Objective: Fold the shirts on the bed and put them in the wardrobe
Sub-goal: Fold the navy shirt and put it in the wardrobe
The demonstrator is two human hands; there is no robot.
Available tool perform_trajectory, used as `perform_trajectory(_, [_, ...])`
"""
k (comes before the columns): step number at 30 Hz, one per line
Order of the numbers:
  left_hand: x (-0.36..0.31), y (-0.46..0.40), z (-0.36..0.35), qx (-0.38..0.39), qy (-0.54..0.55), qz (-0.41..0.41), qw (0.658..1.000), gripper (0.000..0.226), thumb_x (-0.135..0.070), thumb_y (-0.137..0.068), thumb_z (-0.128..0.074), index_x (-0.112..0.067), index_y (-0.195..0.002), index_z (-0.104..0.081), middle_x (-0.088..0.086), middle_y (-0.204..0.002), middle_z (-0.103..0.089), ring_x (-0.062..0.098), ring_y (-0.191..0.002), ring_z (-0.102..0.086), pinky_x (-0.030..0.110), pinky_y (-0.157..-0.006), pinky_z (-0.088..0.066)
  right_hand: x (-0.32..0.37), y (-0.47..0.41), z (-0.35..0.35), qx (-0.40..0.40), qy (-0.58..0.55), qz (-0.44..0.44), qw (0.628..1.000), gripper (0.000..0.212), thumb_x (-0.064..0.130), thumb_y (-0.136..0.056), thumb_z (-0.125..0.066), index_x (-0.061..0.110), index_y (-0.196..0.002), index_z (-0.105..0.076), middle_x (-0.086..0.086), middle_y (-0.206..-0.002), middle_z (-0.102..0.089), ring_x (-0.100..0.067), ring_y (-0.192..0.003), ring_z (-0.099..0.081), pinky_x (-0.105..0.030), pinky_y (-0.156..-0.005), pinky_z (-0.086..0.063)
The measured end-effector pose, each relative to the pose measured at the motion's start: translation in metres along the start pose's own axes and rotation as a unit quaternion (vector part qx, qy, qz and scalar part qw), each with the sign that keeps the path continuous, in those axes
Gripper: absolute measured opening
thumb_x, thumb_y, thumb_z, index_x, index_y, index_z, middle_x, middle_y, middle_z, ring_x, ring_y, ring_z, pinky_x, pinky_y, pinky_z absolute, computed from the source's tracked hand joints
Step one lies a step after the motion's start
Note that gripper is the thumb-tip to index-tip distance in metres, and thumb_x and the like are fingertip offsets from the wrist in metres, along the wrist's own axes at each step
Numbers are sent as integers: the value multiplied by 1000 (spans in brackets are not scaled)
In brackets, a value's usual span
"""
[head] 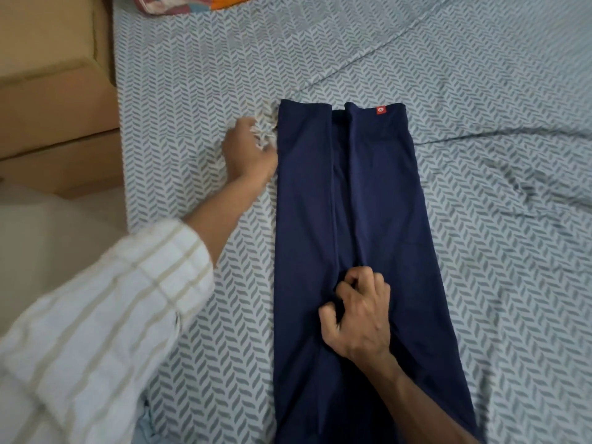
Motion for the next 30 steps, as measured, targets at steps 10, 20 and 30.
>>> perform_trajectory(10, [97, 276, 82, 231, -135, 135, 954, 37, -50, -75, -74, -15, -73, -64, 3, -74, -72, 26, -81, -70, 33, -76, -55, 14, 11, 36, 134, -15, -48, 990, 63, 67, -77, -38, 15, -96, -69, -3, -111, -55, -30, -105, -51, -44, -91, -44])
perform_trajectory(20, [117, 385, 81, 374, -108, 142, 910, 49, -39, -56, -88, -14, -64, -47, -3, -66, -52, 15, -65, -53, 25, -56, -39, -100, 170, 137, 181, 58, -248, 950, 105, 80, -58, -65, 24, -142, -37, -4, -134, -51, -32, -127, -46, -53, -100, -43])
perform_trajectory(30, [114, 421, 102, 200, -37, 81, 976, 18, -12, -78, -66, -15, -81, -49, 4, -78, -62, 13, -67, -53, 27, -62, -42, -91, 223, 166, 73, -146, -256, 953, 16, 22, -87, -74, 22, -90, -59, 2, -75, -66, -10, -70, -61, -20, -56, -39])
Point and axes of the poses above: each hand's wrist, its own y-axis away from the middle knuckle, its own z-axis out of the back of the hand, x = y × z, the point moved 8 cm from there along -y, towards the middle knuckle
